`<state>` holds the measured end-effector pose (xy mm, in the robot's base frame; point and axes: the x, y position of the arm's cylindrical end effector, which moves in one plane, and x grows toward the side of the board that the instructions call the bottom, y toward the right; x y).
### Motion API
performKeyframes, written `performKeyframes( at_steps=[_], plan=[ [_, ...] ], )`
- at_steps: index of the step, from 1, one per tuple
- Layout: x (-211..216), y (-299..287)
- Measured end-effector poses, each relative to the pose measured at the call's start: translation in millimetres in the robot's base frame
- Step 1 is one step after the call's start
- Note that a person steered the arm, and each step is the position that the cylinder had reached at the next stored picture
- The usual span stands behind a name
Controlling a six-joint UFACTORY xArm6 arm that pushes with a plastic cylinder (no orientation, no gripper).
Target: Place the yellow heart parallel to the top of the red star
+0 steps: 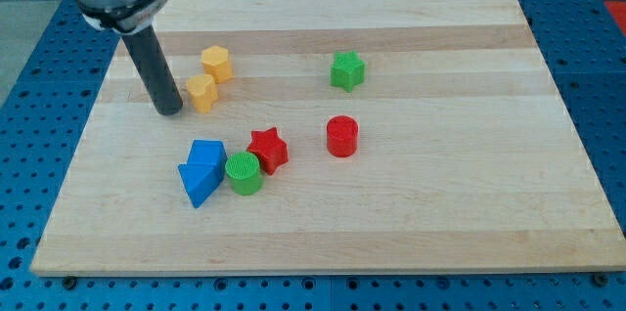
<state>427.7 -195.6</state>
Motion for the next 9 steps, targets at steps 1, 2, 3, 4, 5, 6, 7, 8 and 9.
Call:
performKeyframes(
  at_steps=[1,2,3,4,5,6,7,8,9],
  plan=[
    [23.8,7.9],
    [24.9,19.7],
    [8.3,18.4],
    [-16.0,11.2],
    [-32.8,3.8],
    [-38.0,3.7],
    [-38.0,20.3],
    [-36.2,48.5],
    [-28.0,75.3]
  ],
)
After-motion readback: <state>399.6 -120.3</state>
